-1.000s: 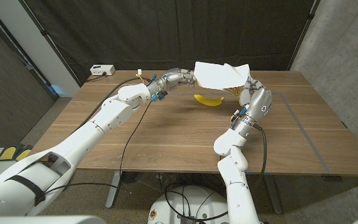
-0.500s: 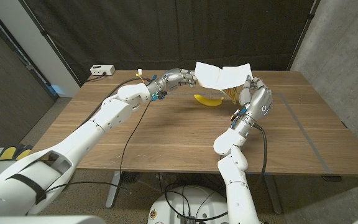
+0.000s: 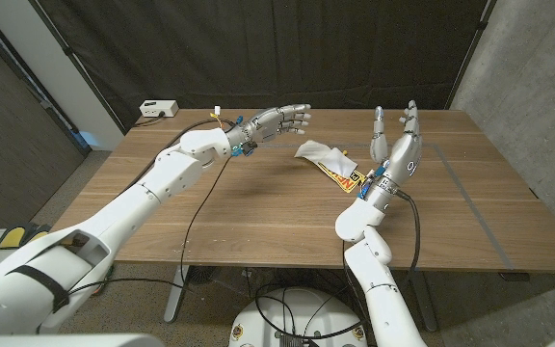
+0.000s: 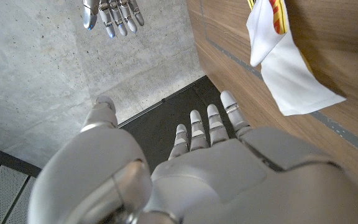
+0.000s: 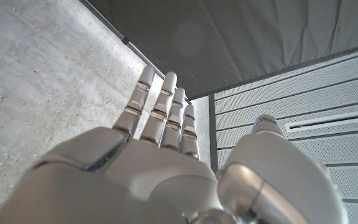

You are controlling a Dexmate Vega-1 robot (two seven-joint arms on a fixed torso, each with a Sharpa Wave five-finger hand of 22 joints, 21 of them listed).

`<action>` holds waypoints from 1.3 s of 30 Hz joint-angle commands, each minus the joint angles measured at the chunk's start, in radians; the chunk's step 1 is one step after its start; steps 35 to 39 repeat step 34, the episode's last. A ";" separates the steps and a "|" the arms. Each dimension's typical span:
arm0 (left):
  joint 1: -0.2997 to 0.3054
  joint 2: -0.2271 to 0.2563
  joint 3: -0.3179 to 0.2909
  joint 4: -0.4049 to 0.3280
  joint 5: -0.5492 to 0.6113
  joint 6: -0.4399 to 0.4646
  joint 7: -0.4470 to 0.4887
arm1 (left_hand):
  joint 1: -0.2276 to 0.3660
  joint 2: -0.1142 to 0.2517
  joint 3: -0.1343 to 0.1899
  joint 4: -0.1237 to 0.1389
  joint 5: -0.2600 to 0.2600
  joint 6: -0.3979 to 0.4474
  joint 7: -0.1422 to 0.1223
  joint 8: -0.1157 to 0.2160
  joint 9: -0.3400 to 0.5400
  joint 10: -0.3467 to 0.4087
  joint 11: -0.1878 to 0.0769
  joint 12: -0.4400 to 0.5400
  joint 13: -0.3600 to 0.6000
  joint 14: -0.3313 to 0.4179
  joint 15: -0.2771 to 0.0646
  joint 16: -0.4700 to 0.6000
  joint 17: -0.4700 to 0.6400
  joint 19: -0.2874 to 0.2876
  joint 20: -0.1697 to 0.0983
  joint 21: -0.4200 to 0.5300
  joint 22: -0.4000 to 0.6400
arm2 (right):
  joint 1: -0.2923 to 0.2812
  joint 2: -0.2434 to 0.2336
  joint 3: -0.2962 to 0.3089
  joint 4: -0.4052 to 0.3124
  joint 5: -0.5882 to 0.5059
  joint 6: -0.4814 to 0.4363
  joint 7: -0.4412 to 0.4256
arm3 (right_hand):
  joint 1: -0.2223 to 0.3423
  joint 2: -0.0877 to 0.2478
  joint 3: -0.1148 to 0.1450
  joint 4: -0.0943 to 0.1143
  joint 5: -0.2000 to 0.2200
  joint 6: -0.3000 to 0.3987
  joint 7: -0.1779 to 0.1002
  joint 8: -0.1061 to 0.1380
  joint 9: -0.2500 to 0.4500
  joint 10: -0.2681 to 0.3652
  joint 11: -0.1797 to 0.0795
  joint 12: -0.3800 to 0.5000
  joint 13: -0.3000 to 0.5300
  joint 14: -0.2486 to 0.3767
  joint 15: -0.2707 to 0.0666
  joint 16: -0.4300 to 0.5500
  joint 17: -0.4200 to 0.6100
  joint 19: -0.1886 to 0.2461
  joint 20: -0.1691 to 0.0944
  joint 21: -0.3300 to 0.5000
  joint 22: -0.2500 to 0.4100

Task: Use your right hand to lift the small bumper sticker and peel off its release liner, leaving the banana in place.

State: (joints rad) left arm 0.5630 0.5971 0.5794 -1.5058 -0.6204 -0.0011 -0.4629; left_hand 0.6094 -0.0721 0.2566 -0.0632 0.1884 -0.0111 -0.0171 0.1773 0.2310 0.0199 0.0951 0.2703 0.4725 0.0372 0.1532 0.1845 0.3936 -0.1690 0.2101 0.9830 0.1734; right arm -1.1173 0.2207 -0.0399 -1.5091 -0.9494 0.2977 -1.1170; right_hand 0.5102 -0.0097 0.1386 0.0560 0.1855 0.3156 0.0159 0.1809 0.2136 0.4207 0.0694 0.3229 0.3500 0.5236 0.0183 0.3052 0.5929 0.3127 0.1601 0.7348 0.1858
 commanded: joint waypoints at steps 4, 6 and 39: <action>0.023 0.029 -0.015 -0.023 0.017 -0.055 -0.025 | -0.018 -0.001 -0.012 0.004 0.001 -0.032 -0.009 0.000 -0.015 -0.025 0.007 -0.020 -0.016 -0.039 0.013 -0.004 -0.023 -0.181 0.004 -0.026 0.003 | -0.006 -0.110 -0.102 -0.013 0.102 0.006 0.000 | -0.028 0.001 -0.011 0.011 0.008 -0.009 0.000 0.008 0.000 -0.007 -0.001 -0.008 -0.003 -0.014 0.000 -0.010 -0.002 -0.009 -0.001 -0.006 -0.001; 0.036 0.034 -0.023 -0.030 0.023 -0.073 -0.012 | -0.019 0.000 -0.012 0.004 0.002 -0.030 -0.009 0.002 -0.017 -0.024 0.007 -0.021 -0.018 -0.042 0.011 -0.004 -0.025 -0.183 0.004 -0.029 0.003 | -0.008 -0.131 -0.118 -0.023 0.104 -0.001 0.000 | -0.033 0.001 -0.013 0.013 0.009 -0.009 -0.001 0.009 -0.001 -0.011 -0.002 -0.011 -0.004 -0.018 -0.001 -0.012 -0.004 -0.011 -0.001 -0.008 -0.001; 0.331 0.208 -0.217 -0.148 0.011 -0.284 0.154 | -0.035 0.069 0.004 0.018 0.002 0.049 -0.013 0.028 -0.039 0.035 -0.002 -0.018 -0.055 -0.028 -0.030 0.019 -0.071 -0.169 0.003 -0.065 0.006 | 0.036 -0.339 -0.405 -0.119 0.145 -0.167 0.000 | -0.053 0.029 -0.005 0.016 0.016 0.057 -0.026 0.038 -0.009 0.006 -0.007 -0.038 -0.030 -0.052 -0.010 -0.042 -0.043 -0.037 -0.037 -0.042 -0.005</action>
